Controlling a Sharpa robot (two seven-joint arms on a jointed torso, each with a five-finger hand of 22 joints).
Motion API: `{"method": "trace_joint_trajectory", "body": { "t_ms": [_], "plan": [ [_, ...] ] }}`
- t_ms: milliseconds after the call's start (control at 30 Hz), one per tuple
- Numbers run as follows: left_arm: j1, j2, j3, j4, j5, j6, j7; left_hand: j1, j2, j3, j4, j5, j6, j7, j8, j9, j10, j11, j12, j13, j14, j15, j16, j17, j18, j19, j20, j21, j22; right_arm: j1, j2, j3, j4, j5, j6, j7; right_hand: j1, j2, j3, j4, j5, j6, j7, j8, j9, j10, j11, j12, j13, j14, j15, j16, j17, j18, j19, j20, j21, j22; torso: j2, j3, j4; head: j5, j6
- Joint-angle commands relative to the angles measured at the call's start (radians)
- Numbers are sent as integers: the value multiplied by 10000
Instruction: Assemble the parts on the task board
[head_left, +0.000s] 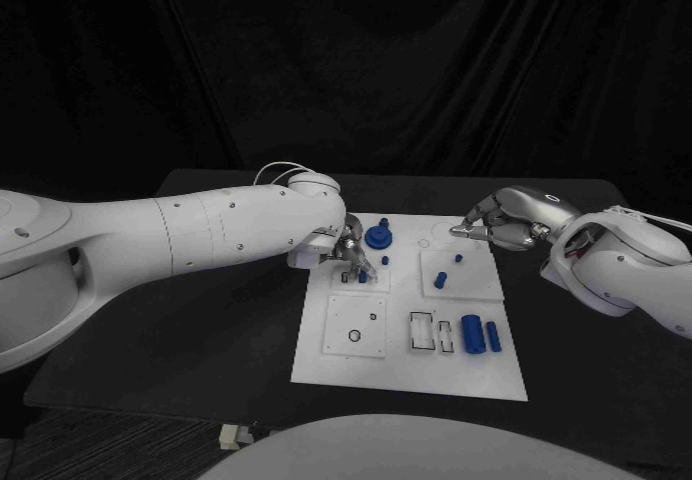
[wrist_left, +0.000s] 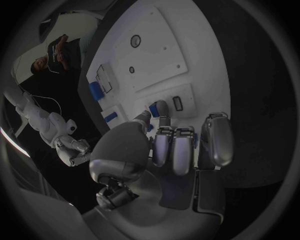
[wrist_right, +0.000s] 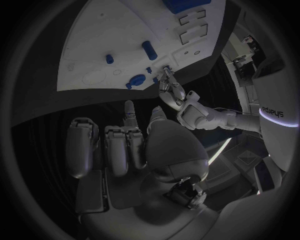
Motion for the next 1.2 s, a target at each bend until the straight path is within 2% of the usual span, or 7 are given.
{"method": "trace_joint_trajectory", "body": {
  "t_ms": [33,500,933,1000,1067,1100,1200],
  "plan": [
    [-21,27,8,5,94,59,160,106,-15,11,-56,43,-52,1,51,23,576,-85,-51,1856,879,-53,-35,2236,122,20,-78,-56,888,-29,-20,7,15,-19,9,-139,101,-29,-37,-7,66,77,-25,60,10,1079,67,35,2633,1029,57,-11,2582,50,96,73,-35,2025,2,1,-2,-8,-2],
    [38,-844,14,1317,91,-1389,442,-750,-393,-858,766,-486,113,-61,375,552,716,-144,196,2052,979,-107,210,2439,60,231,-133,200,1127,-29,-106,7,47,-19,-40,-149,103,-31,-72,-5,60,77,-21,59,10,1079,68,35,2633,1026,59,-17,2576,49,98,75,-35,2025,0,-3,-2,-18,-2],
    [1225,-2274,21,2959,344,-2568,931,-627,-437,-1874,1297,-489,-648,31,337,996,1040,-101,924,2610,1058,-104,453,2631,-82,586,-162,823,1570,-30,-85,7,-10,-19,-61,-134,99,-34,-81,-3,57,76,-20,58,10,1079,67,35,2633,1027,59,-15,2577,51,94,75,-43,2023,-1,-13,-4,-114,-2],
    [1350,-2360,21,2920,389,-2140,887,884,23,-1327,739,-22,-1013,125,-147,641,1040,-17,924,2610,1058,-46,453,2631,-116,650,-119,986,1701,-30,-88,7,-6,-19,-79,-112,99,-34,-81,-3,57,76,-20,58,10,1079,67,35,2633,1027,59,-15,2577,51,94,75,-43,2023,2,-15,0,-159,-2],
    [1422,-2375,21,2773,402,-1704,834,1931,153,-949,514,458,-1351,453,-1609,-942,1040,222,924,2610,1058,115,453,2631,-177,764,16,1233,1875,-32,-95,7,4,-19,-110,-73,88,-38,-104,1,50,74,-18,57,10,1079,66,35,2633,1034,59,0,2596,47,103,76,-29,2028,-6,-11,7,-200,-2],
    [1464,-2349,20,2573,389,-1336,787,2188,4,-926,639,401,-536,522,-2340,-2288,1040,461,924,2610,1058,282,453,2631,-174,770,145,1252,1917,-32,-104,7,21,-19,-153,-32,88,-38,-104,1,50,74,-18,57,10,1079,66,35,2633,1034,59,0,2596,47,103,76,-29,2028,-6,-8,0,-205,-2],
    [1505,-2229,17,2064,308,-745,701,1927,41,-1055,1024,-54,-428,613,-2779,-3041,1040,393,924,2610,1058,313,453,2631,-177,782,237,1271,1952,-37,-128,7,71,-19,-240,49,90,-44,-110,-2,51,74,-18,56,10,1079,64,35,2633,1037,59,8,2605,40,119,76,-1,2038,-9,-2,-5,-233,-2]
  ]
}}
